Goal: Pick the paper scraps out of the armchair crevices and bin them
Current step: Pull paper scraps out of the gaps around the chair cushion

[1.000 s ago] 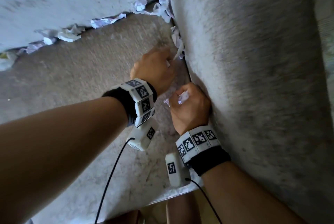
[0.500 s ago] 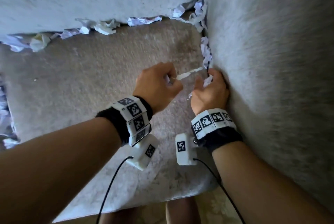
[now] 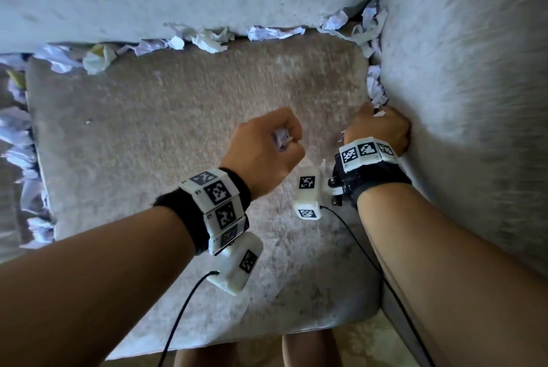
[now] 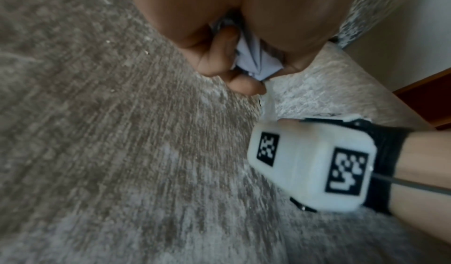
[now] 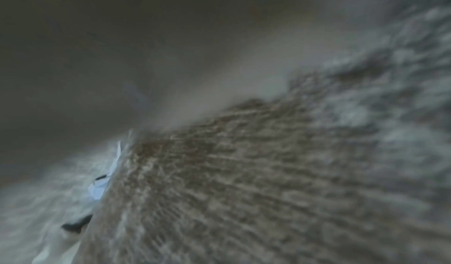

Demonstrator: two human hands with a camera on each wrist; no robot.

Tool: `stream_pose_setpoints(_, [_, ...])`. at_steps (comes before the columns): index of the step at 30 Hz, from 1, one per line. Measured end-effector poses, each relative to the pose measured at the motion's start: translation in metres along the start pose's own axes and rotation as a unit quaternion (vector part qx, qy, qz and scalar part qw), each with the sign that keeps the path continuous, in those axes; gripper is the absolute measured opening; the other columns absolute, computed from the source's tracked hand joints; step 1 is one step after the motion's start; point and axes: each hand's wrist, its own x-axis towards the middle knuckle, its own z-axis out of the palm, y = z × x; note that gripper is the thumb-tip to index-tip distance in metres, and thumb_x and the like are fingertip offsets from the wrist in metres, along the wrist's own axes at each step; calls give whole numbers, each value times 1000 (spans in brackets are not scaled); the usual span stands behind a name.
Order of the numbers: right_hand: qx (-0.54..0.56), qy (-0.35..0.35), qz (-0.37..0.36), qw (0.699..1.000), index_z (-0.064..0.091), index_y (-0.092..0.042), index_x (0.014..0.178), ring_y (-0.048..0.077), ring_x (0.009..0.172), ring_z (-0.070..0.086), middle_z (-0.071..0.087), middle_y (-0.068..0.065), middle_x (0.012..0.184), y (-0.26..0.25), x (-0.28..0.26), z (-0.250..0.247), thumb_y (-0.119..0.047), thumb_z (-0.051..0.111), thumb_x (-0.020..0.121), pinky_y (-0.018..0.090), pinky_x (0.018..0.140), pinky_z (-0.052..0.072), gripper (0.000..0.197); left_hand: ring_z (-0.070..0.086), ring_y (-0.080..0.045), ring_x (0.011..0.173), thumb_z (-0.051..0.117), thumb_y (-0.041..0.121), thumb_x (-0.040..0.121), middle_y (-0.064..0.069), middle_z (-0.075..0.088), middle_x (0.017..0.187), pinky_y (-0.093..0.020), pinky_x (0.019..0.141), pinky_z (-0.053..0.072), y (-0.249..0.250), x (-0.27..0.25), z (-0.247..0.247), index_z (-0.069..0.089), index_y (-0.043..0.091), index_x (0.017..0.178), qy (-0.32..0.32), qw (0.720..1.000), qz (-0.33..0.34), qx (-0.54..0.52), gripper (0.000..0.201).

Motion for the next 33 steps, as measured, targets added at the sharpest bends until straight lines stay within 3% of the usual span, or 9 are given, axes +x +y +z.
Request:
stream_pose_setpoints(4, [48,-42,24,998,64,3,108,34,104,62,66,23,110,-3,0,-2,-16,40,99,19,55,38,32,42,-9,51,62,11,81,9,52,61,-25,48,39,-2,-1,-7,60,21,76,2,1000,-5,1,11])
stream_pose_setpoints(8, [14,22,-27,999,71,-8,85,31,83,67,73,13,87,-2,-13,-10,-22,46,85,23,61,35,29,41,-8,49,60,9,82,9,51,59,-25,48,38,-1,-1,-11,61,19,76,19,1000,-9,15,13])
stream_pose_setpoints(14, [28,6,-83,996,68,-7,80,34,77,65,71,13,77,16,-33,-22,-40,35,80,31,66,46,47,41,-6,47,59,10,84,11,53,59,-21,47,37,13,-1,-10,62,20,76,27,999,-15,11,13])
stream_pose_setpoints(16, [31,-3,-117,993,68,-6,83,33,76,63,71,11,79,20,-39,-29,-38,34,84,28,64,40,47,42,-6,47,59,11,84,10,54,59,-21,47,37,18,-2,-10,63,20,76,36,999,-16,15,12])
stream_pose_setpoints(20, [76,-32,-187,979,63,-6,76,28,61,57,66,9,68,20,-54,-46,-39,52,93,30,61,46,39,45,-4,47,63,16,84,8,58,62,-19,47,39,29,-11,-14,63,24,76,67,997,-15,38,11])
stream_pose_setpoints(23, [86,-64,-250,962,58,-10,66,16,45,49,57,-1,56,15,-68,-64,-39,61,88,12,47,39,37,53,-5,51,70,25,83,7,64,69,-20,47,46,41,-28,-23,62,27,75,97,994,-16,56,12])
stream_pose_setpoints(28, [126,-120,-378,909,37,-27,54,5,39,34,42,-9,47,-4,-97,-92,-24,70,82,17,40,26,43,56,-9,54,73,26,80,5,65,70,-20,46,47,59,-67,-49,60,29,76,153,985,-31,77,14])
stream_pose_setpoints(30, [150,-152,-412,886,40,-30,59,5,38,34,38,-15,47,-11,-113,-100,-18,72,80,8,42,22,40,56,-10,55,72,26,78,7,64,70,-24,47,48,62,-83,-60,59,31,75,185,980,-39,66,14])
stream_pose_setpoints(33, [181,-206,-452,849,47,-29,63,5,40,37,35,-16,43,-19,-138,-107,-9,71,78,5,42,21,35,51,-4,52,72,24,76,8,62,66,-21,48,44,60,-111,-74,60,30,73,230,970,-50,56,14])
